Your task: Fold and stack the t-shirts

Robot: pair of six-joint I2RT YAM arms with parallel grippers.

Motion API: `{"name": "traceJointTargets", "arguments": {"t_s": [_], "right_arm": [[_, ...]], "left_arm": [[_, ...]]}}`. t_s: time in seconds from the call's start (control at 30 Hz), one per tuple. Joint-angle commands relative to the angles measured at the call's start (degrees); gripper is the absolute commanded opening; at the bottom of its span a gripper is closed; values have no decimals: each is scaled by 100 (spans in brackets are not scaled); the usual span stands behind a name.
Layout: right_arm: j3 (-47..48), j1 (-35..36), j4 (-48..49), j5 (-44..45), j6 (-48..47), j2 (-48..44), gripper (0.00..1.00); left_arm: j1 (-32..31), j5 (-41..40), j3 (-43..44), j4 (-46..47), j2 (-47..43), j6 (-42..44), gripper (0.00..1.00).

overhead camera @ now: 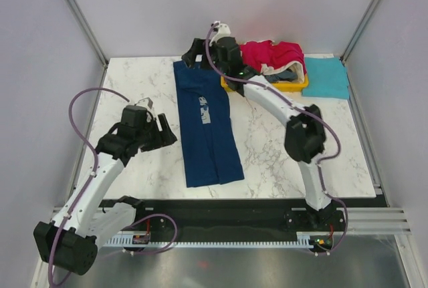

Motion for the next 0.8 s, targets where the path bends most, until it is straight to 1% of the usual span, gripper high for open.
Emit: {"name": "traceJointTargets", "arguments": {"t_s": [0.0,0.03,0.07,0.13,0.17,0.2,0.23,0.27,0.3,0.37,0.4,0.43,0.47,0.5,0.57,0.63,0.77], "right_arm": [[-1343,-17,-65,3,-363,-1876,98],[-1689,-17,-441,56,-381,-2152,98],[-2380,-17,-636,196,-398,-2677,98],[-3200,-17,-874,189,-355,-3224,98],[-3622,-17,-893,137,-328,-3488,98],[-4427,-17,-884,75,-206,-3969,98],[-4791,-17,-919,22,-101,-4183,98],[-5474,-17,-937,-56,-21,-4403,98],[-5811,-9,-928,-170,93,-4814,98],[-6479,9,-902,-285,208,-5211,98],[-7083,26,-884,-312,243,-5587,97],[-7350,27,-893,-286,313,-5765,97],[-7596,35,-893,-329,357,-5932,94],[-7990,44,-867,-373,401,-6195,93],[-8422,88,-840,-583,550,-6477,90],[-8670,158,-770,-672,699,-6610,87],[-9346,562,-402,-839,1024,-6786,83]], "left_arm": [[-438,-214,-346,104,152,-760,77],[-622,-223,-426,121,231,-885,77],[-711,-206,-601,235,266,-1069,77],[-939,-161,-769,350,389,-1210,77],[-1001,-161,-848,489,416,-1272,77],[-1054,-161,-1006,534,433,-1368,77],[-1142,-161,-1094,596,460,-1413,76],[-1177,-144,-1173,718,495,-1439,76],[-1204,-126,-1339,789,513,-1483,76],[-1265,-12,-1499,912,583,-1518,76],[-1292,40,-1647,1052,609,-1571,75],[-1335,154,-1727,1131,636,-1589,75],[-1362,216,-1806,1219,679,-1615,72],[-1397,286,-1920,1325,697,-1668,72],[-1485,304,-2052,1413,697,-1747,71],[-1564,313,-2141,1536,689,-1808,71],[-1722,392,-2395,1747,706,-2028,70]]}}
